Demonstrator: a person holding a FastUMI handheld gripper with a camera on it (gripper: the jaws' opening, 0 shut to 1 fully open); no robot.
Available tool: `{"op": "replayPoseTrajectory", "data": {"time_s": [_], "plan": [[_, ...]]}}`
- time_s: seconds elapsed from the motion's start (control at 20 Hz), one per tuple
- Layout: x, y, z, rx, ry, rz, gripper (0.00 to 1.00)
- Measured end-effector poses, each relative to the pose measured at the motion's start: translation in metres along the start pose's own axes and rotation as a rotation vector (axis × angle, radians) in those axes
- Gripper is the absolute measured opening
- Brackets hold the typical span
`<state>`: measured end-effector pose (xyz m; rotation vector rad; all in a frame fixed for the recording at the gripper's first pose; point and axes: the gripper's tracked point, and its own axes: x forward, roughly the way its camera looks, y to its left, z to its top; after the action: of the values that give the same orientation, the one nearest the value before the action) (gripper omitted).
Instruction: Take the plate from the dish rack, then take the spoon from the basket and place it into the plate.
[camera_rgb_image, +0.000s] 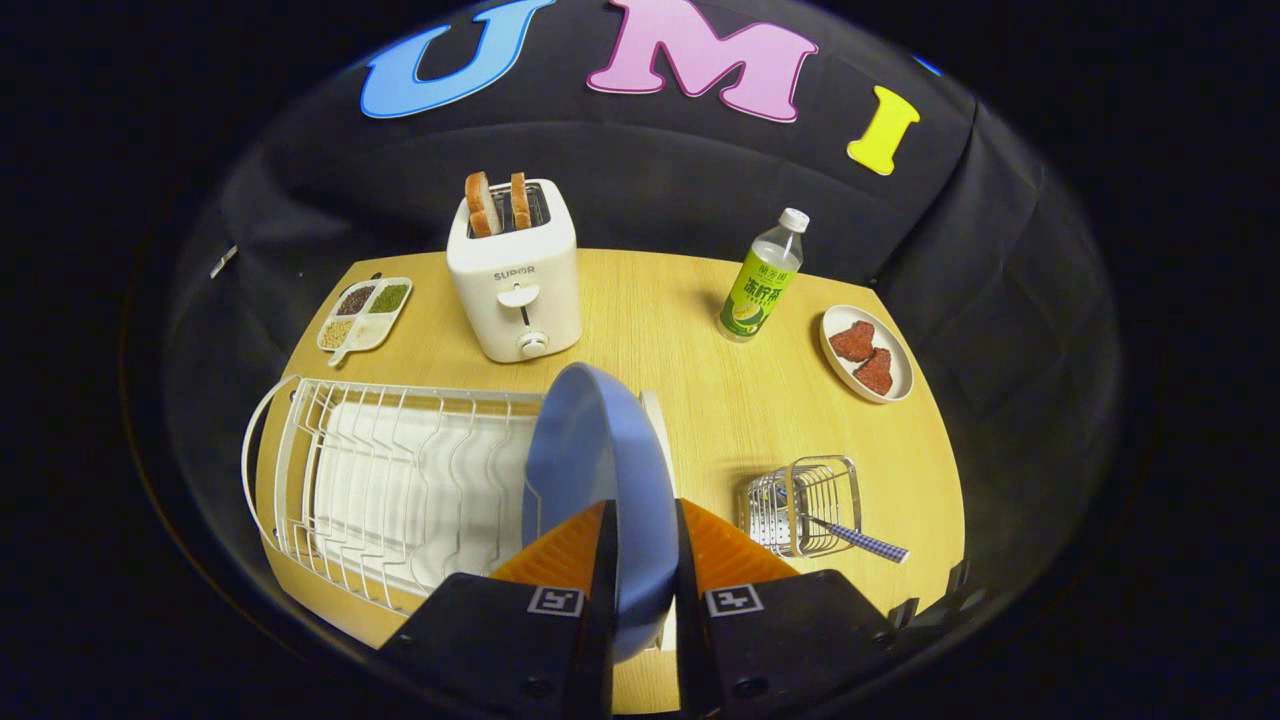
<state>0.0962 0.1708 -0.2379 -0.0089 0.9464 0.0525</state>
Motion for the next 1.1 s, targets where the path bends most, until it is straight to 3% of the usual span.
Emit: {"op": "replayPoseTrajectory", "data": {"time_s": [0.3,0.65,1.1], "plan": [[-0.013,-0.010,0.028,-0.047,-0.089,-0.049,0.26],[-0.045,-0.021,0.035,0.089,-0.135,0.072,0.25],[-0.097,-0.059,-0.016,0.160,-0.119,0.241,0.25]]}}
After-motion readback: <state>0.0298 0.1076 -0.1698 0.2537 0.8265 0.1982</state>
